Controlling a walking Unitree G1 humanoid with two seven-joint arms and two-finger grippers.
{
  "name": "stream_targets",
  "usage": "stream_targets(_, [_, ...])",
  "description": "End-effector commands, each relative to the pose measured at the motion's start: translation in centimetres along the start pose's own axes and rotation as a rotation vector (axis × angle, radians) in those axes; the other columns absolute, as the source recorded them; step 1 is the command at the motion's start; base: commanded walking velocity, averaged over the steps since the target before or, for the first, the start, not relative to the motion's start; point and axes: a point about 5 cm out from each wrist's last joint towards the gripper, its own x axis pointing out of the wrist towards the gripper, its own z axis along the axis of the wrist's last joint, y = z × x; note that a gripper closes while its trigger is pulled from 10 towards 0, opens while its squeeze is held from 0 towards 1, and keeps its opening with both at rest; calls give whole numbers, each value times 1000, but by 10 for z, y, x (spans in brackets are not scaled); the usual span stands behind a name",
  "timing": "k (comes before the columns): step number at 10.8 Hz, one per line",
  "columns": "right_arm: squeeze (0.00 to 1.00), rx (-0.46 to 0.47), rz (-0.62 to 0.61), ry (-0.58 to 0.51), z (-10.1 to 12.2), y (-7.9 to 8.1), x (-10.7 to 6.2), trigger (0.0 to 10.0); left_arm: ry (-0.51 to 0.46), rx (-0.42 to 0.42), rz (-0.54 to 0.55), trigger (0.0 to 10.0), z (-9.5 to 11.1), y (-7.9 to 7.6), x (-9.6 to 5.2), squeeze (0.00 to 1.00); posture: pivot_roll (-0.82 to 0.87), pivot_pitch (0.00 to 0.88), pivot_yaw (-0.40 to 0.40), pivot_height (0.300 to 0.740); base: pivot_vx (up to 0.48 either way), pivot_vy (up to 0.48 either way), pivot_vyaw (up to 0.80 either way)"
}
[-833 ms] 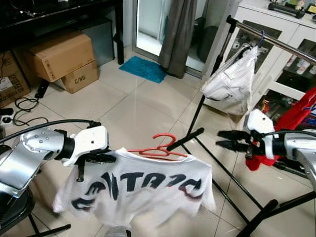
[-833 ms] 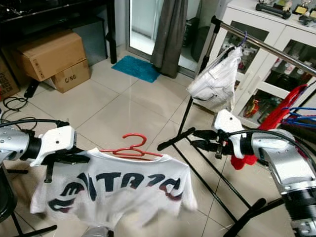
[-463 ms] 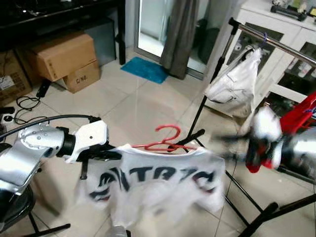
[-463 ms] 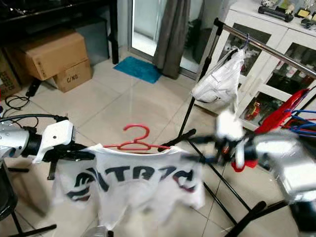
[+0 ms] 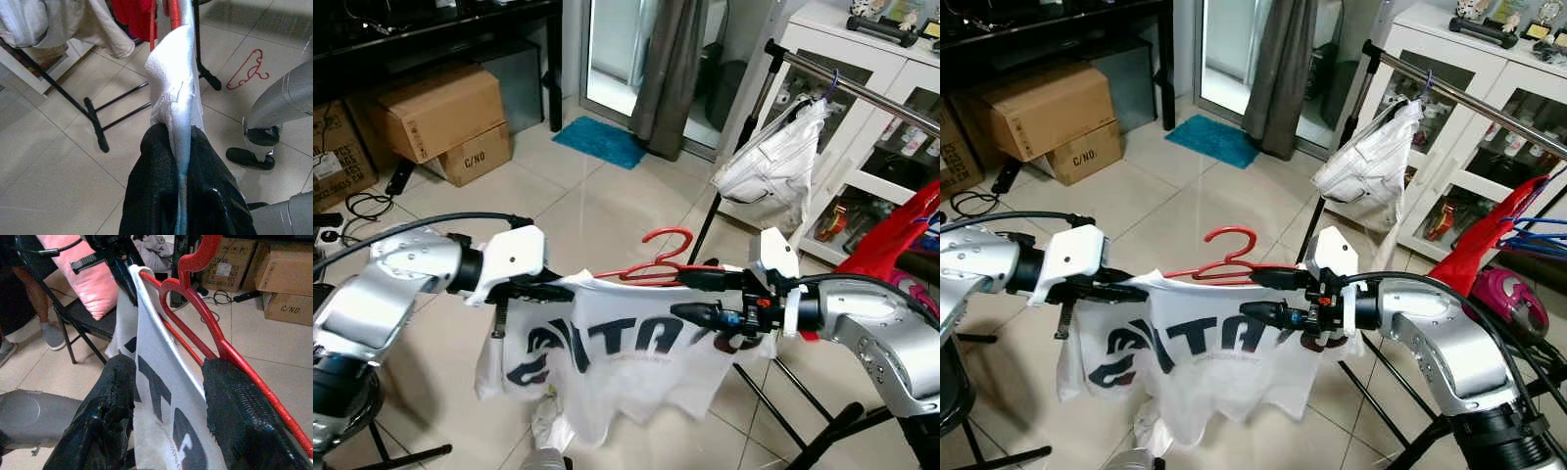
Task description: Hang hanger
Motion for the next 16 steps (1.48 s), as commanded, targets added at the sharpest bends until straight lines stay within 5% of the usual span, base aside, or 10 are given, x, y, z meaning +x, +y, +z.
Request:
stream_targets(1, [0, -35, 3, 15, 7, 1, -12, 10000, 0, 35, -8, 0, 5, 4, 2, 0, 97, 0, -82, 740, 0, 0, 0])
stream_targets(5, [0, -91, -13, 92, 12, -5, -52, 10000, 0, -3, 12, 0, -5, 10, -4, 0, 89, 0, -76, 740, 0, 0, 0])
stream_targets(9, [0, -3, 63, 17, 2, 5, -1, 10000, -66, 53, -29, 0, 11, 7, 13, 0, 96, 0, -83, 740, 0, 0, 0])
stream_targets(10, [0, 17, 54, 6, 0, 4, 6, 2784, -65, 66, -22, 0, 12, 9, 13, 0, 97, 0, -83, 740, 0, 0, 0])
stream_targets(11, [0, 27, 36, 0, 0, 2, 10, 0, -70, 67, -25, 0, 14, 9, 14, 0, 96, 0, -83, 740, 0, 0, 0])
stream_targets(16, [0, 31, -14, 18, -2, -7, 4, 0, -109, 70, -38, 0, 20, 11, 16, 0, 89, 0, -76, 740, 0, 0, 0])
